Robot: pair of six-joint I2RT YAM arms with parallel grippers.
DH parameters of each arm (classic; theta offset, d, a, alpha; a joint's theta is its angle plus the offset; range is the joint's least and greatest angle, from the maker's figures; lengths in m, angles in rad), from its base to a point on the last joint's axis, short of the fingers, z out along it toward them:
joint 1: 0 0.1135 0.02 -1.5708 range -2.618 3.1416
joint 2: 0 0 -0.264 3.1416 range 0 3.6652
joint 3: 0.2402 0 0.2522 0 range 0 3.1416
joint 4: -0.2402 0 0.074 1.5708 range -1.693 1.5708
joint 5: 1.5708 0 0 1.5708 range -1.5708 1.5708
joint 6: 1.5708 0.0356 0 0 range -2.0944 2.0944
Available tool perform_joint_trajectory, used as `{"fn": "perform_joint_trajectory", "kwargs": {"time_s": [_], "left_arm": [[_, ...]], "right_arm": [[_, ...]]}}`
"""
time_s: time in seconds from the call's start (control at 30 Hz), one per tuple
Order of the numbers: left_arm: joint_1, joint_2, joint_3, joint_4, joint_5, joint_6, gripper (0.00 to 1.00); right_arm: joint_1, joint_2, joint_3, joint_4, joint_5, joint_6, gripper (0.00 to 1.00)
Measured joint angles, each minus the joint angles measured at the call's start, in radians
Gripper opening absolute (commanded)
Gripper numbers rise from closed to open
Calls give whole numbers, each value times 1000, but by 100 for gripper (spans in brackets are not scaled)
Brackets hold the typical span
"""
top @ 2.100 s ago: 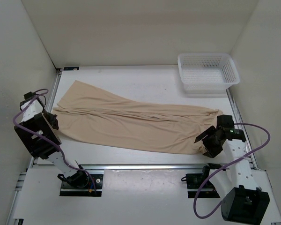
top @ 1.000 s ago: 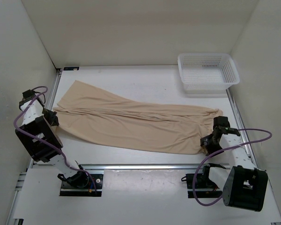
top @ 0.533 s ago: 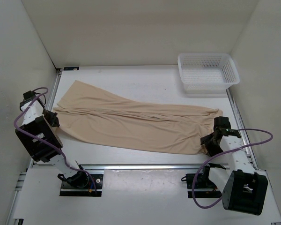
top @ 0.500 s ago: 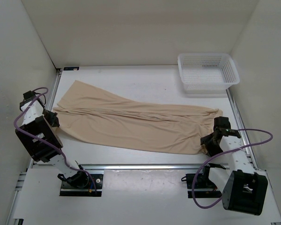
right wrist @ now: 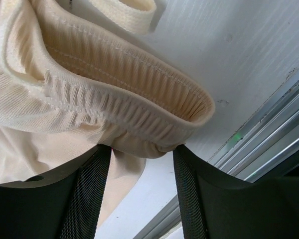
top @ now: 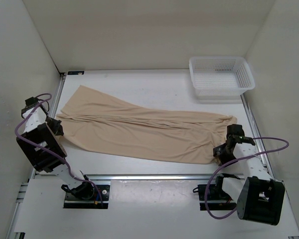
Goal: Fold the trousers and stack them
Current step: Fold the trousers
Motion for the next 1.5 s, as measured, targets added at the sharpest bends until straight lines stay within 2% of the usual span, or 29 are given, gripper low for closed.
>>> {"fn": "perform_joint_trajectory", "kwargs": {"time_s": [0.23, 0.27, 0.33, 0.37, 0.47, 0.5, 0.6, 0.77, 0.93, 1.13, 1.27, 1.5], "left_arm": [[0, 0, 0, 0, 0, 0, 11], [0, 0, 0, 0, 0, 0, 11], [0, 0, 0, 0, -1, 0, 11], [0, 0, 0, 0, -1, 0, 11], [0, 0, 0, 0, -1, 0, 11], [0, 0, 0, 0, 0, 0, 11], [0, 0, 0, 0, 0, 0, 11], [0, 0, 3, 0, 0, 0, 11], [-8, -30, 16, -11, 8, -3, 11], [-36, -73, 140, -30, 32, -2, 11], [-40, -37, 268, -49, 42, 8, 11], [-92, 79, 463, -87, 51, 19, 11]], "right_arm": [[0, 57, 7, 1, 5, -3, 54], [0, 61, 9, 2, 5, -3, 48], [0, 64, 11, 2, 8, -6, 43], [0, 64, 12, 2, 9, -6, 35], [0, 65, 13, 2, 16, -8, 22], [0, 66, 13, 2, 18, -8, 13], [0, 72, 17, 1, 23, -7, 0], [0, 61, 24, -11, 27, -3, 0], [0, -41, 82, -75, 56, -14, 0], [0, -112, 217, -132, 102, -45, 0], [0, -83, 314, -160, 158, -76, 0], [0, 69, 473, -142, 234, -114, 0]]}}
